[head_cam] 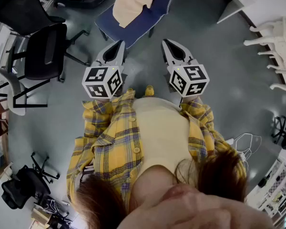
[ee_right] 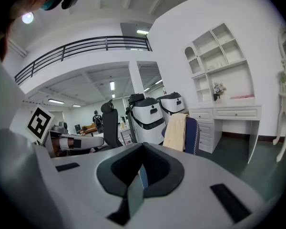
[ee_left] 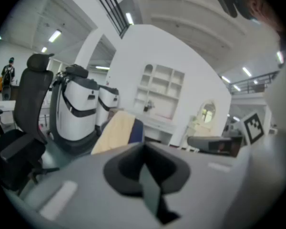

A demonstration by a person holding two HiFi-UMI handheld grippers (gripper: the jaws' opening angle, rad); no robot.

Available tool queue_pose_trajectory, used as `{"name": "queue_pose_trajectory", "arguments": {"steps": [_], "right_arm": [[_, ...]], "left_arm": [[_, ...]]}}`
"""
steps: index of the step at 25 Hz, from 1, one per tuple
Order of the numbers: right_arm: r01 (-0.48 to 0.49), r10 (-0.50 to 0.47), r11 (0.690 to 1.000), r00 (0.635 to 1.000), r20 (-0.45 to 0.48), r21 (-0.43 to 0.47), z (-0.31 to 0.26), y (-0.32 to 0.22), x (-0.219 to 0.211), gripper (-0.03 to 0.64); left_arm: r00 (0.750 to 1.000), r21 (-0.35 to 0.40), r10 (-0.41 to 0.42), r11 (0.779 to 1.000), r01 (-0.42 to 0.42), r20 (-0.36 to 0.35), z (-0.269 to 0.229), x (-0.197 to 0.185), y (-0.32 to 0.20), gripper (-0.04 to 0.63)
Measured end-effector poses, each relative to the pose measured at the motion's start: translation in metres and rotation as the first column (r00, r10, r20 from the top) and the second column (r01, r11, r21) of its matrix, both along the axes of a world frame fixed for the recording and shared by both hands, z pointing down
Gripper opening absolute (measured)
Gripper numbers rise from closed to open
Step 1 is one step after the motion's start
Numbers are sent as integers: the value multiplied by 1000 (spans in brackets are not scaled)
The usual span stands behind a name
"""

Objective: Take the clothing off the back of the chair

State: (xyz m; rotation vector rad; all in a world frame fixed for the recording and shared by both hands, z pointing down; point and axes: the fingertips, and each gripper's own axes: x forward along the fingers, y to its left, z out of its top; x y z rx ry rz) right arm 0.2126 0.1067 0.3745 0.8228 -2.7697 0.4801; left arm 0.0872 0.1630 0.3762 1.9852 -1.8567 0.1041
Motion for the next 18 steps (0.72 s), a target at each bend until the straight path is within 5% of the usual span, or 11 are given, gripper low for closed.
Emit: {"name": "queue_pose_trajectory", "arguments": {"steps": [10,13,18], "right_arm": [[24,-23,1000,1000,15,-16,8,-35,17,12],[26,-25,999,999,22,-27,11,-38,12,12],[6,-6,1000,1000,14,-28,14,-47,0,12]], "left_arm": [[1000,-18,14,1000,-14,-8,7,28,-37,2],[998,-3,28,1000,-28,-64,3,27,-42,2],[997,13,58,998,-58,-45,3,14,-55,2]]}}
